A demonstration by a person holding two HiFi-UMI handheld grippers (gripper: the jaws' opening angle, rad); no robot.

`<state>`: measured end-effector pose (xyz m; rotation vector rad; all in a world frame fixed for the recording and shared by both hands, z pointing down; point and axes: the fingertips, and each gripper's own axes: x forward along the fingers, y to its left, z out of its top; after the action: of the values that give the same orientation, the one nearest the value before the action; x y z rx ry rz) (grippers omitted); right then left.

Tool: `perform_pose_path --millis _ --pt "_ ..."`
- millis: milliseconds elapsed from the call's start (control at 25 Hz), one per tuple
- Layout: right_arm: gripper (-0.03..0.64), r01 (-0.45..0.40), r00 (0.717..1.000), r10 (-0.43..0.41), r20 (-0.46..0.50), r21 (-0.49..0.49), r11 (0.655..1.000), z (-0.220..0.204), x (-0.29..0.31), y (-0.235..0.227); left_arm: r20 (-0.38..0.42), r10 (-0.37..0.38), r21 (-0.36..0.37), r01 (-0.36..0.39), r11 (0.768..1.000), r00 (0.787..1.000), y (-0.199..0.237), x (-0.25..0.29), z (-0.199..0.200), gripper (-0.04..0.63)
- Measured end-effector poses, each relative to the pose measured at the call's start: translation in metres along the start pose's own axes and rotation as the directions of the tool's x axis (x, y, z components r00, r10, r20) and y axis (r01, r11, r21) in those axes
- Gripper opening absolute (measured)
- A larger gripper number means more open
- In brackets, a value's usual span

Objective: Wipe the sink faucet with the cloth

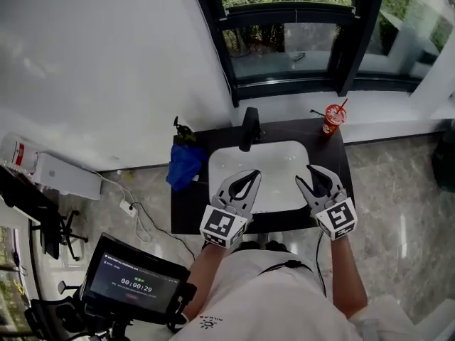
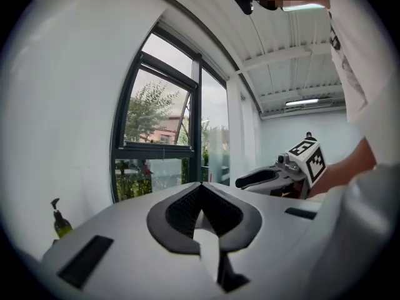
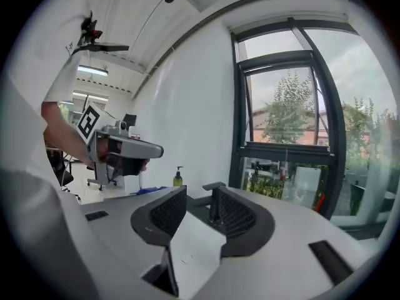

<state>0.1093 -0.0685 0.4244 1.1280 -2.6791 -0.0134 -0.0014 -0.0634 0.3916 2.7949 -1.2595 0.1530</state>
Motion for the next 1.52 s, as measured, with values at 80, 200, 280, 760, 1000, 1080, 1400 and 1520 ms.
perform_pose_path --millis 80,200,280,760,1000,1080,1400,1520 --pt "0.161 -0.056 0.998 0.056 0.035 -0.012 0.998 0.016 0.008 0.012 0.015 0.05 0.002 -0.05 0.999 0.999 0.007 -0.012 0.004 0.0" --pt "0.084 -0.112 0.991 0.113 0.064 -0.022 0.993 0.026 0.012 0.027 0.02 0.113 -0.002 -0.113 0.994 0.993 0.009 -0.029 0.005 0.0" --pt "0.003 -0.145 0.986 0.146 0.078 -0.008 0.989 0.029 0.01 0.033 0.018 0.145 -0.004 -0.145 0.989 0.989 0.008 -0.037 0.005 0.0" --pt "0.003 -0.235 0.969 0.237 0.074 -0.025 0.972 0.031 -0.007 0.079 0.018 0.204 -0.028 -0.203 0.979 0.979 -0.008 -0.091 -0.006 0.0" --pt "0.003 -0.193 0.976 0.194 0.095 -0.02 0.981 0.046 -0.067 0.158 0.072 0.152 0.001 -0.153 0.988 0.986 -0.05 -0.172 0.004 0.0" --pt "0.003 -0.178 0.979 0.178 0.096 -0.013 0.984 0.043 -0.074 0.169 0.068 0.134 0.013 -0.135 0.991 0.989 -0.058 -0.182 0.0 0.0" --pt "0.005 -0.109 0.99 0.104 0.097 0.051 0.993 0.029 -0.146 0.271 0.069 0.104 -0.019 -0.103 0.995 0.992 -0.116 -0.291 -0.028 0.0" --pt "0.003 -0.081 0.993 0.076 0.086 0.05 0.995 0.025 -0.177 0.298 0.071 0.081 -0.019 -0.079 0.997 0.994 -0.139 -0.32 -0.035 0.0"
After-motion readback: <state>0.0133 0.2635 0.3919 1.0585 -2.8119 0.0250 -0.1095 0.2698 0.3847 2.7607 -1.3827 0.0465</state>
